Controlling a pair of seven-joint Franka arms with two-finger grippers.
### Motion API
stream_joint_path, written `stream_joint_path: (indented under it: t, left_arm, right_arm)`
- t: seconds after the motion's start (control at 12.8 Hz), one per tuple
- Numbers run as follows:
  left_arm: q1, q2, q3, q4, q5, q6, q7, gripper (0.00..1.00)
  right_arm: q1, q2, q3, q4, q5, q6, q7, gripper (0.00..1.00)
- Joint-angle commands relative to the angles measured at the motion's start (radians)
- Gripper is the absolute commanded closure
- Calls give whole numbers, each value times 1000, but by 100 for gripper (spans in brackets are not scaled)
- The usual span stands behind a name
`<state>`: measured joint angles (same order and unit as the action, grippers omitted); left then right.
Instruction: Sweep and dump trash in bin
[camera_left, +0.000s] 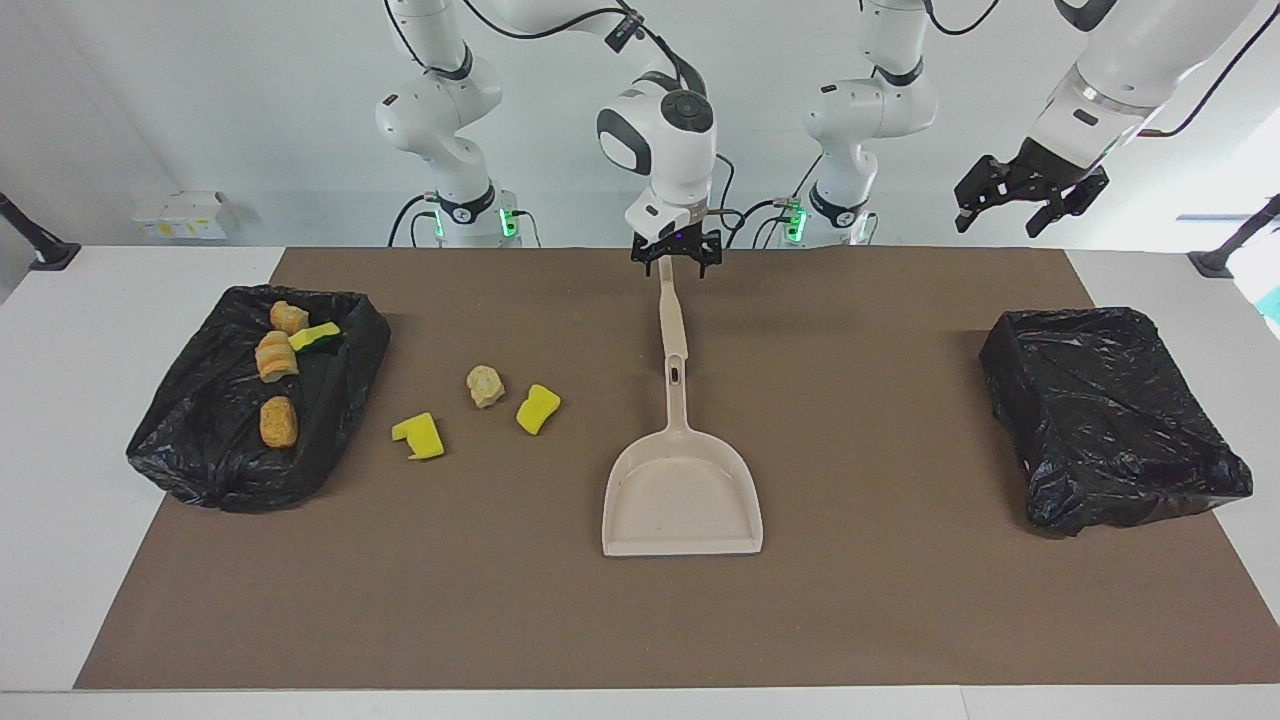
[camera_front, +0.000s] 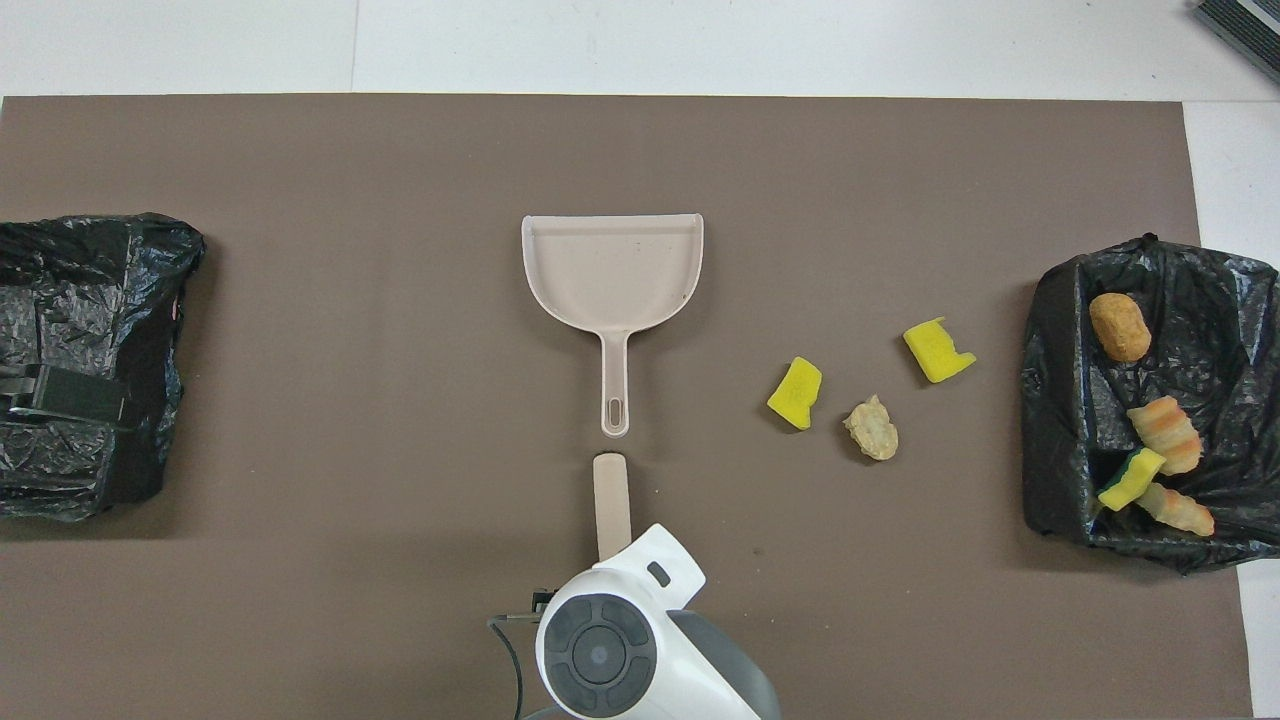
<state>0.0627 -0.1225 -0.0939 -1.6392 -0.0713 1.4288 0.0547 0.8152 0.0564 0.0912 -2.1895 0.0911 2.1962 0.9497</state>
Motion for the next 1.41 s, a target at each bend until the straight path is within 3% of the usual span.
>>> stream_joint_path:
  t: [0.0,0.23,0.39,0.47,0.55,0.78,1.33]
  left_arm:
    - [14,-8,-9,7,13,-15,1,0]
    - [14,-8,-9,7,13,-15,1,0]
    - [14,-8,-9,7,13,-15,1,0]
    - [14,-8,-9,7,13,-15,1,0]
    - [14,-8,-9,7,13,-16,1,0]
    - [14,-8,-9,7,13,-16,1,0]
    - [-7,-11,-23,-4,2,39,-7,0]
  right_arm:
    - [24,-30,-2,-78,19,56,56,3]
    - [44,-26,-2,-93,19,56,64,26]
    - [42,-23,-2,-93,19,57,63,51]
    - [42,-20,-2,-87,19,56,63,82]
    - [36,-17,-2,-81,19,50,66,100]
    - [7,-27,-4,-50,19,28,67,100]
    - [-112,-180,-8,-42,19,-206,43,100]
